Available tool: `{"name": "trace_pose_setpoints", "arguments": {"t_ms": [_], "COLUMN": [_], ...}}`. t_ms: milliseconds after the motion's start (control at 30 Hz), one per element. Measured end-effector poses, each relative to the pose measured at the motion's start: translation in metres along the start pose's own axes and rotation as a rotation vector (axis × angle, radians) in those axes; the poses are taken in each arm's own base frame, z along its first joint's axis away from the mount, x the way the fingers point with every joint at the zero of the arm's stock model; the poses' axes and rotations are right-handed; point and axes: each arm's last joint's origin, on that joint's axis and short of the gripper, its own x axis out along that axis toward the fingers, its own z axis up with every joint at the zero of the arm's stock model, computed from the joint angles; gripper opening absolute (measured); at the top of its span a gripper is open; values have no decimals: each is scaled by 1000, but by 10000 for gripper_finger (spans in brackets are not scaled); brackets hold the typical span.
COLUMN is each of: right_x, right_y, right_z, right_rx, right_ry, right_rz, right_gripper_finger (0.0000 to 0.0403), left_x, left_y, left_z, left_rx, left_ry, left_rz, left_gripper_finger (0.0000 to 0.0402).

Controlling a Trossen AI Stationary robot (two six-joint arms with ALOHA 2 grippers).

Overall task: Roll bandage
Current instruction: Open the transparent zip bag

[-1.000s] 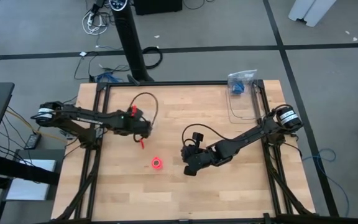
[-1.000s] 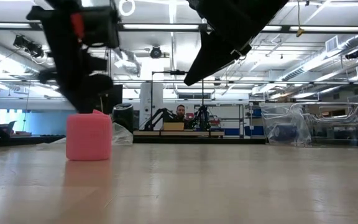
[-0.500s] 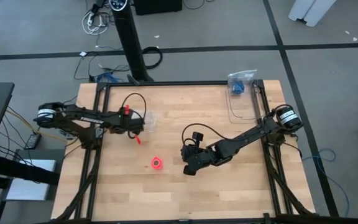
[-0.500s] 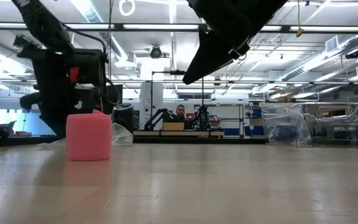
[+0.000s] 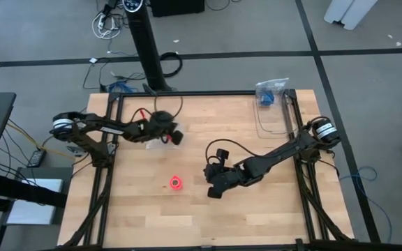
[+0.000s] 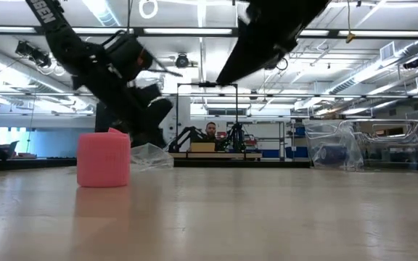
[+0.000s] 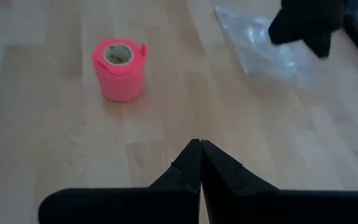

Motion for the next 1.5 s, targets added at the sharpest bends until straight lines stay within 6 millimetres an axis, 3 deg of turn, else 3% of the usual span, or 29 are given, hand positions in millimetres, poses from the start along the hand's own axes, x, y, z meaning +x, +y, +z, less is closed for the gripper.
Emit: {"name": "trace_pose_setpoints", "arguments": {"t_ms": [167,300,500,767,867,1100,1267,1367,1500], "right_x": [-18,-13,-3,-1,-1,-2,-5,4,34], "right_y": [-14,-34,-45,-45,-45,-44,-44,-55,-87], "right_z": [11,20,23,22,22,23,20,15,0], "right_rx": [20,69,81,85,84,76,74,125,266], "right_ry": [-34,-43,-40,-79,-85,-91,-61,-73,-157], "right_rz": [-13,-10,-21,-53,-53,-46,-49,-64,20], "right_gripper_finger": [2,3,3,4,3,4,6,5,2], "left_x": [-12,-33,-58,-37,-30,-7,10,4,-21], "left_y": [-22,-20,15,39,40,22,-4,-16,-23], "left_z": [19,13,-25,-52,-53,-43,-22,-9,1], "left_rx": [33,-39,-97,-168,-166,-104,-26,-9,-31], "left_ry": [-29,64,208,241,230,115,35,12,-70], "left_rz": [-101,-82,345,332,346,105,-82,-175,-273], "left_gripper_finger": [2,2,1,1,1,1,1,1,1]}}
